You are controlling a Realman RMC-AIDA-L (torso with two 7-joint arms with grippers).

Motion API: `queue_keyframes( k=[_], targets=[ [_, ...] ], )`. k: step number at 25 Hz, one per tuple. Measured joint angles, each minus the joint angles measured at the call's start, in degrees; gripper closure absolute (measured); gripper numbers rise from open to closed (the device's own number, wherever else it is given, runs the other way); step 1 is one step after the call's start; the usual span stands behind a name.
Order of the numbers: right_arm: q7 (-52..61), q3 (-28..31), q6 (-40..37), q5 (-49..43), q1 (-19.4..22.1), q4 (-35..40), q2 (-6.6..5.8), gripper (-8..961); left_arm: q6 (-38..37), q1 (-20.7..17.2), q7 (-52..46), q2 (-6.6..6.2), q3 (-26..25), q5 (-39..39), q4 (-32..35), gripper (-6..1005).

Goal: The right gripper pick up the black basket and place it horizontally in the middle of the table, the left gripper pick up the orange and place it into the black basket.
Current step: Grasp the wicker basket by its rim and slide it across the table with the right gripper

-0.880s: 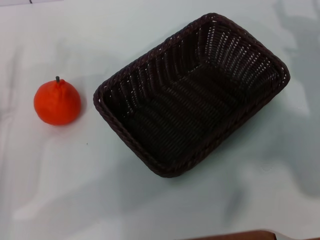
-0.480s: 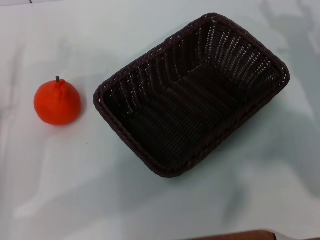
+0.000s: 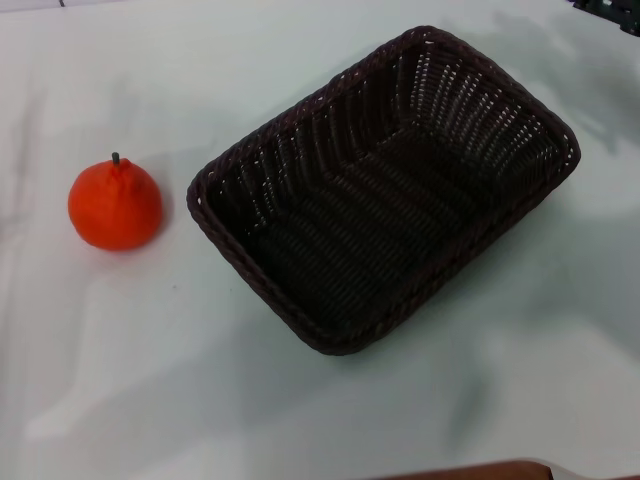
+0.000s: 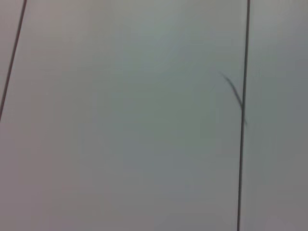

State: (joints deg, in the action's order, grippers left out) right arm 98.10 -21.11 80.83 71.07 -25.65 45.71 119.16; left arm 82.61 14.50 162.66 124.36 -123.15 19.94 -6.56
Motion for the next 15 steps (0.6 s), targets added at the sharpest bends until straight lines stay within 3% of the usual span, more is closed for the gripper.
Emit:
queue_keyframes(
  k=[7, 12, 15],
  targets=[
    [28.6, -4.7, 11.0, -21.3, -5.0, 19.9, -1.31, 72, 0.0, -0.2, -0.1, -0.08, -0.2, 0.0, 0.2, 67],
    [39.0, -8.7, 14.4, -34.2, -10.8, 22.7, -2.24, 83, 0.0, -0.2, -0.2, 0.0, -0.2, 0.0, 0.2, 67],
    [41.0, -10.1, 13.1, -38.3, -12.7, 22.6, -1.68, 90, 0.1, -0.3, -0.2, 0.01, -0.2, 0.0, 0.2, 66]
  ],
)
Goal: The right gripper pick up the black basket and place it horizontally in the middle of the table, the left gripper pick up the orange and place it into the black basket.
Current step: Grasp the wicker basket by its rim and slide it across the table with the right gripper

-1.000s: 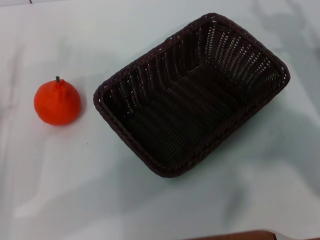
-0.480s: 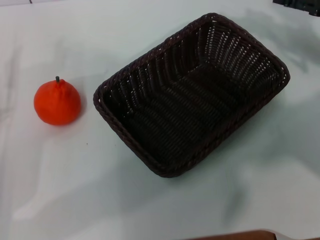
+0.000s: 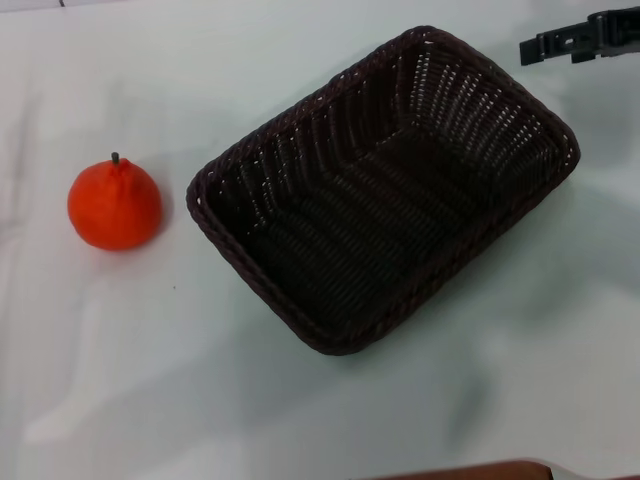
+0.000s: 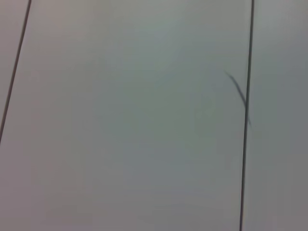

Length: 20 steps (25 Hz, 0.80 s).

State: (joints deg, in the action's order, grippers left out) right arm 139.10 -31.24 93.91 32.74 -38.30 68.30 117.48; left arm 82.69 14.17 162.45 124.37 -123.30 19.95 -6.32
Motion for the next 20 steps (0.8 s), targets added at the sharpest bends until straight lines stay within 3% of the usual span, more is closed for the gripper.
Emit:
queue_keyframes(
  k=[12, 20],
  targets=[
    [1.7, -7.5, -10.6, -3.0, -3.7, -13.4, 0.24, 117, 2.3, -0.3, -0.1, 0.0, 0.3, 0.0, -0.1, 67],
    [2.2, -10.0, -11.4, -4.7, -4.5, -14.8, 0.56, 135, 2.9, -0.9, -0.1, 0.02, 0.2, 0.0, 0.1, 67]
  ],
)
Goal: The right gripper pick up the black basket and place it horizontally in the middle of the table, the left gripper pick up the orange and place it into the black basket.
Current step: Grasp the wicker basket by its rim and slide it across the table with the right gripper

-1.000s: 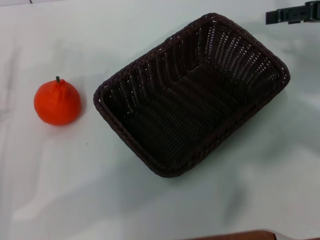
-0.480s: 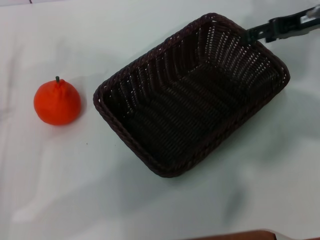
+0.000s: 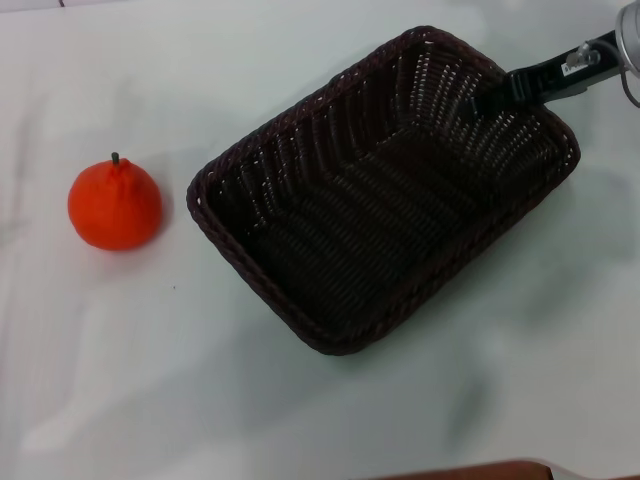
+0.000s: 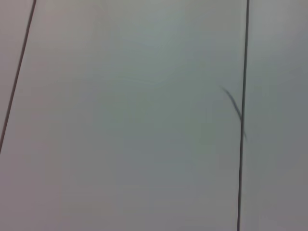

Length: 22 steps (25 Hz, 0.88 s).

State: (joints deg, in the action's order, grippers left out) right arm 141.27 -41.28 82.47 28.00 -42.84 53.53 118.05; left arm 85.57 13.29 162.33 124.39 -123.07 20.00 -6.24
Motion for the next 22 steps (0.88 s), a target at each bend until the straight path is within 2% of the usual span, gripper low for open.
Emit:
queue_keyframes(
  k=[2, 5, 15, 22],
  targets=[
    [0.0, -0.1, 0.1, 0.1, 0.0, 0.1, 0.09, 139, 0.1, -0.1, 0.0, 0.05, 0.0, 0.0, 0.0, 67],
    [0.0, 0.0, 0.0, 0.2, 0.1, 0.1, 0.36, 393, 0.1, -0.1, 0.0, 0.06, 0.1, 0.1, 0.0, 67],
    [1.8, 1.0, 1.0, 0.4, 0.6, 0.1, 0.61, 614, 0.0, -0.2, 0.0, 0.07, 0.0, -0.1, 0.2, 66],
    [2.3, 3.1, 3.4, 4.8, 2.7, 0.9, 0.67, 711, -0.4, -0.3, 0.0, 0.01, -0.2, -0.1, 0.2, 67]
  ],
)
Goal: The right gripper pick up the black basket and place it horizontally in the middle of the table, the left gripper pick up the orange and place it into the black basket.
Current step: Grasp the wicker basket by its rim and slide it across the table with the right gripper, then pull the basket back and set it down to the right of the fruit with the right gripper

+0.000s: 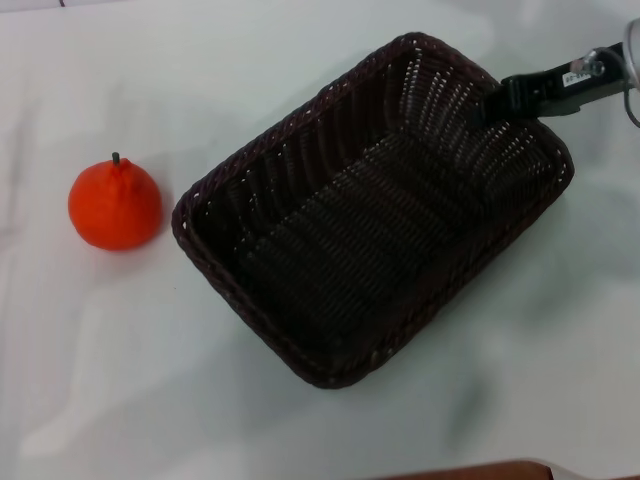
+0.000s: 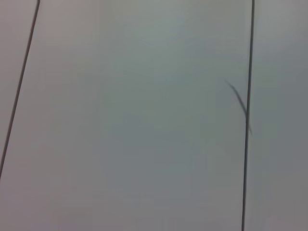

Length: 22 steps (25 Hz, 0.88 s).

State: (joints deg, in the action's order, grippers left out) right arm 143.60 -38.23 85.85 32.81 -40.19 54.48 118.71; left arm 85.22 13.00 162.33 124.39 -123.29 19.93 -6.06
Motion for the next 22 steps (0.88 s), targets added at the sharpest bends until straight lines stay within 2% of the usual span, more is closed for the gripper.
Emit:
queue_keyframes(
  k=[4, 10, 15, 22],
  targets=[
    [2.9, 1.6, 2.5, 4.9, 3.8, 4.2, -0.52, 740, 0.4, -0.1, 0.0, -0.02, 0.0, 0.0, 0.0, 67],
    [8.7, 2.6, 3.2, 5.8, 8.7, 9.1, -0.24, 749, -0.2, 0.0, 0.1, -0.15, 0.0, 0.1, -0.1, 66],
    [10.1, 7.0, 2.8, 6.2, 9.5, 8.6, 0.56, 733, -1.0, 0.2, 0.4, -0.3, 0.4, 0.5, -0.2, 67],
    [14.3, 6.6, 1.5, 8.6, 9.4, 5.9, 0.83, 711, -1.1, 0.5, 0.4, -0.31, 2.6, 0.6, -0.3, 67]
  ],
)
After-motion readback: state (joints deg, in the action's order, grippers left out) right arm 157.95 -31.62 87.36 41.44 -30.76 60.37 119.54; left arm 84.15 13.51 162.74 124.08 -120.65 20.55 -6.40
